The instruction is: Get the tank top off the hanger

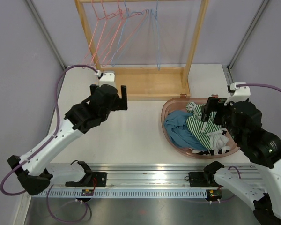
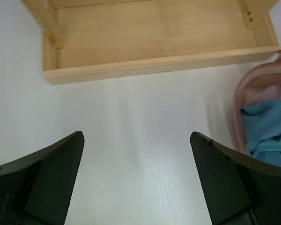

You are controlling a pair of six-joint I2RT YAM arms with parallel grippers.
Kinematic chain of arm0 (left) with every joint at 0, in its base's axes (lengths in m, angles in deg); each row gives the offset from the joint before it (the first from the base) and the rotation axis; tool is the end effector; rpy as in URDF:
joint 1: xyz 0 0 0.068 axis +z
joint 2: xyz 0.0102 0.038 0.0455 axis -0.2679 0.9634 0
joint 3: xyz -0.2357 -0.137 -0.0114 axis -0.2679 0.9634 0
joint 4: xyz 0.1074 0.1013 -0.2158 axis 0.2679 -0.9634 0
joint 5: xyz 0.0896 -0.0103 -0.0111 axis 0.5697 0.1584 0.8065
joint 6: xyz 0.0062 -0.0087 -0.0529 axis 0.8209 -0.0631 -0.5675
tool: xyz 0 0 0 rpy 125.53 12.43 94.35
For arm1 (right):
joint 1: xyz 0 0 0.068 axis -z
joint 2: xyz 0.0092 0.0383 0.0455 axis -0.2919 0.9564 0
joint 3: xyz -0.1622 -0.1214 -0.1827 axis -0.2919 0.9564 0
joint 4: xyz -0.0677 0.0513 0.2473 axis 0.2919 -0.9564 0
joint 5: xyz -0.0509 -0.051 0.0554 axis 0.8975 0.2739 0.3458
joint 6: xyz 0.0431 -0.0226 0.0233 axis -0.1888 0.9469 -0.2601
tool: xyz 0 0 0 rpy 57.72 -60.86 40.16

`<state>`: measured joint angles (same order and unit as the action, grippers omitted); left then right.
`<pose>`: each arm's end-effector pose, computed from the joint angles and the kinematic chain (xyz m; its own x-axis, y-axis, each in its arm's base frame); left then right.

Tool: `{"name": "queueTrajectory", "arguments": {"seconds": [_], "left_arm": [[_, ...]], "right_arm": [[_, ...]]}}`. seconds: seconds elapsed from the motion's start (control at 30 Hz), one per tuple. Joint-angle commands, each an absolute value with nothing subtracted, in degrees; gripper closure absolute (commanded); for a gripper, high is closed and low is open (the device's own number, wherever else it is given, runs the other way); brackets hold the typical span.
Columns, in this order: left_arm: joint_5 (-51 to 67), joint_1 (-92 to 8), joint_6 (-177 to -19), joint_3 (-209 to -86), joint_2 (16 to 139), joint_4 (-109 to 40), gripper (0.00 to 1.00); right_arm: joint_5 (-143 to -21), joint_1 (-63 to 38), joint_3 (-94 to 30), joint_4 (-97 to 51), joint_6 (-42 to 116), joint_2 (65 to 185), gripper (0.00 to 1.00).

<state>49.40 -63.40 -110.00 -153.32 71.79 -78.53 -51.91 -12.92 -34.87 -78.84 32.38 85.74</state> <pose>0.1796 -0.1696 0.4009 -0.4630 0.0132 -0.8862 0.1417 0.9881 -0.0593 0.0802 0.0308 0.4489 -0.3142 0.0307 -0.9489 -0.0958 0.9934 0.0639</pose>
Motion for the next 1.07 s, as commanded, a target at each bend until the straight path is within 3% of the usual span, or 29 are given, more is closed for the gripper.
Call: {"name": "queueTrajectory", "arguments": {"seconds": [0.0,0.17,0.53,1.03], "left_arm": [[53.1,-58.5,-111.7,-150.4,63.9,-83.2,0.01],[53.5,-50.7,-111.2,-145.1,53.0,-89.0,0.01],[58.9,-49.6,-111.3,-145.7,39.2,-103.2,0.01],[59.5,-49.6,-110.5,-144.2,34.6,-103.4,0.01]], "right_arm": [[-46.8,-13.1,-33.6,-80.1,30.7,87.0,0.00],[-43.7,-13.1,-33.6,-82.1,30.8,86.1,0.00],[-44.0,-13.1,-35.7,-90.1,30.1,80.0,0.01],[-43.3,-13.1,-34.4,-89.7,31.3,77.2,0.01]]}}
